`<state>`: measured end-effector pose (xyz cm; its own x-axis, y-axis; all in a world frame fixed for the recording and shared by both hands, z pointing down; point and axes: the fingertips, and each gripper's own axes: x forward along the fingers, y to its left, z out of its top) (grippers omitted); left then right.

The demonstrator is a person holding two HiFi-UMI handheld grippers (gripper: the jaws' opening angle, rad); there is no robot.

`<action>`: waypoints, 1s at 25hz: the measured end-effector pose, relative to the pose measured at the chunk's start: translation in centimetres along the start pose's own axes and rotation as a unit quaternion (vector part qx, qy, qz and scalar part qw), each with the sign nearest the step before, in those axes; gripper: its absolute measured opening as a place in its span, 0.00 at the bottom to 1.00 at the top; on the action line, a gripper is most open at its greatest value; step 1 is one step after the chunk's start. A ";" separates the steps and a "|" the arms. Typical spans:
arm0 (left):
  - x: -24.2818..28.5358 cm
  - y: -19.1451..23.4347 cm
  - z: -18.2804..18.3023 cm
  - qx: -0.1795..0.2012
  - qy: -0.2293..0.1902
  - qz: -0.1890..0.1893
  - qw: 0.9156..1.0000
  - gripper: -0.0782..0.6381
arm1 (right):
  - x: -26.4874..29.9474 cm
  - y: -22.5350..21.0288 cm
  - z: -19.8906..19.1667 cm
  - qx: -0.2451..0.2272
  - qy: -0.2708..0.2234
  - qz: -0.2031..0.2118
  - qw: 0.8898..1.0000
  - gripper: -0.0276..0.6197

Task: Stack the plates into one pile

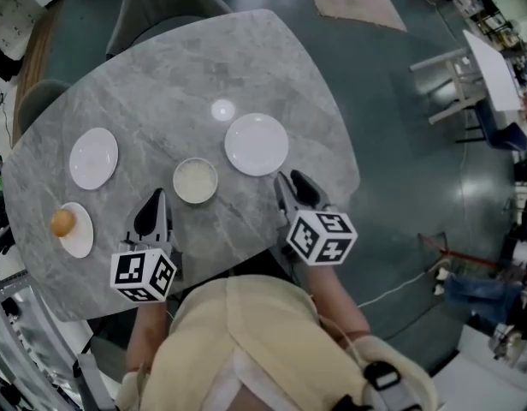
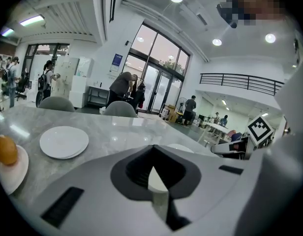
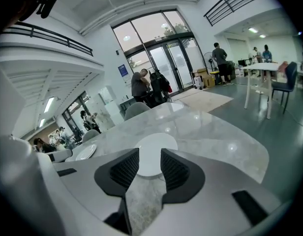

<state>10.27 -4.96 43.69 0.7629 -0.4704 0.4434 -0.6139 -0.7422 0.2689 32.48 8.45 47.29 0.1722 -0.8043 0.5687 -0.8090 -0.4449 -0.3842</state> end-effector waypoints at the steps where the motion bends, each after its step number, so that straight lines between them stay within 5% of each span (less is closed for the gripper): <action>1: 0.3 0.1 0.0 0.001 0.000 0.006 1.000 0.11 | 0.4 -0.4 0.0 0.005 0.003 0.000 1.000 0.22; 15: 2.9 1.7 0.0 -0.010 0.015 0.071 0.997 0.11 | 5.8 -4.0 -0.9 0.065 0.070 -0.005 0.995 0.22; 25: 4.8 2.0 0.5 -0.009 0.024 0.073 0.997 0.11 | 7.8 -5.4 -0.8 0.083 0.091 -0.022 0.992 0.22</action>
<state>12.78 -8.96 45.92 0.6546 -0.5500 0.5186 -0.7220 -0.6583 0.2132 37.74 4.93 54.39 0.0891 -0.7047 0.7038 -0.6966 -0.5492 -0.4617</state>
